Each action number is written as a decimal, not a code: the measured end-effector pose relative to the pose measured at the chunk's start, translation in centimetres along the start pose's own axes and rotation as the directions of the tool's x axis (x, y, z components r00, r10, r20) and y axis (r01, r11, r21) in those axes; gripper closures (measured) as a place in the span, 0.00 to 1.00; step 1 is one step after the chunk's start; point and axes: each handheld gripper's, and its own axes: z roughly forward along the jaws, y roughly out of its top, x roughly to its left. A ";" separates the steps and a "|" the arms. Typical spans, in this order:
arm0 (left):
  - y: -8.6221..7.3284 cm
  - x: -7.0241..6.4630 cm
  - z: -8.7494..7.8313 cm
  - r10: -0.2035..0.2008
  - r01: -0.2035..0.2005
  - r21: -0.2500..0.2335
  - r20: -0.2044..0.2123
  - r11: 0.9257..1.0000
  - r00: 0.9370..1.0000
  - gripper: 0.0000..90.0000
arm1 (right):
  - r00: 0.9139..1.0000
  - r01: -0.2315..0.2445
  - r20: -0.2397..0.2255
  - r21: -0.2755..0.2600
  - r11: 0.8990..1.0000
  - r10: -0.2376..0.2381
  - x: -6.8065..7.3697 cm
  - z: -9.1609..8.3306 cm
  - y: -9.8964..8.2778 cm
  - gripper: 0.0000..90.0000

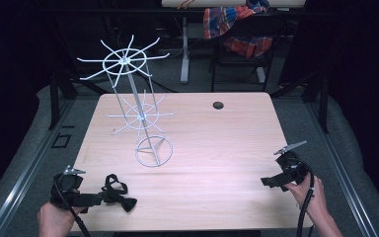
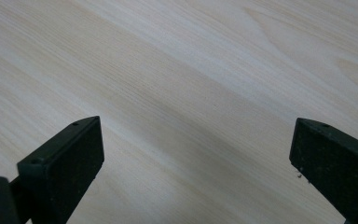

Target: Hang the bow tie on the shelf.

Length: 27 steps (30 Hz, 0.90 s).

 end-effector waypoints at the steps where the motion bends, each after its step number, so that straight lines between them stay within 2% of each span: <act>1: 0.0 0.0 0.0 -0.001 0.001 -0.001 0.001 1.000 1.000 0.00 | 1.000 0.000 -0.002 0.000 1.000 0.000 0.0 0.0 0.0 0.03; 7: 0.0 -0.1 0.0 -0.001 0.001 -0.004 0.002 1.000 1.000 0.00 | 1.000 0.002 -0.012 0.016 1.000 -0.002 0.0 0.1 0.0 0.00; 10: 0.1 -0.1 -0.1 0.000 0.000 -0.006 0.004 1.000 1.000 0.00 | 1.000 -0.010 -0.019 0.008 1.000 0.010 0.1 0.1 0.0 0.00; 11: 0.1 -0.1 -0.1 0.000 0.000 -0.006 0.004 1.000 1.000 0.00 | 1.000 0.002 -0.005 0.020 1.000 -0.002 0.0 0.1 0.0 0.00; 16: 0.2 -0.3 -0.1 0.000 0.000 -0.019 0.007 1.000 1.000 0.00 | 1.000 -0.004 -0.016 0.010 1.000 0.004 0.2 0.2 0.1 0.00; 27: 0.7 -0.7 -0.1 -0.013 0.016 -0.047 0.060 0.999 0.998 0.00 | 1.000 0.003 -0.014 0.024 1.000 -0.003 0.3 0.4 0.1 0.00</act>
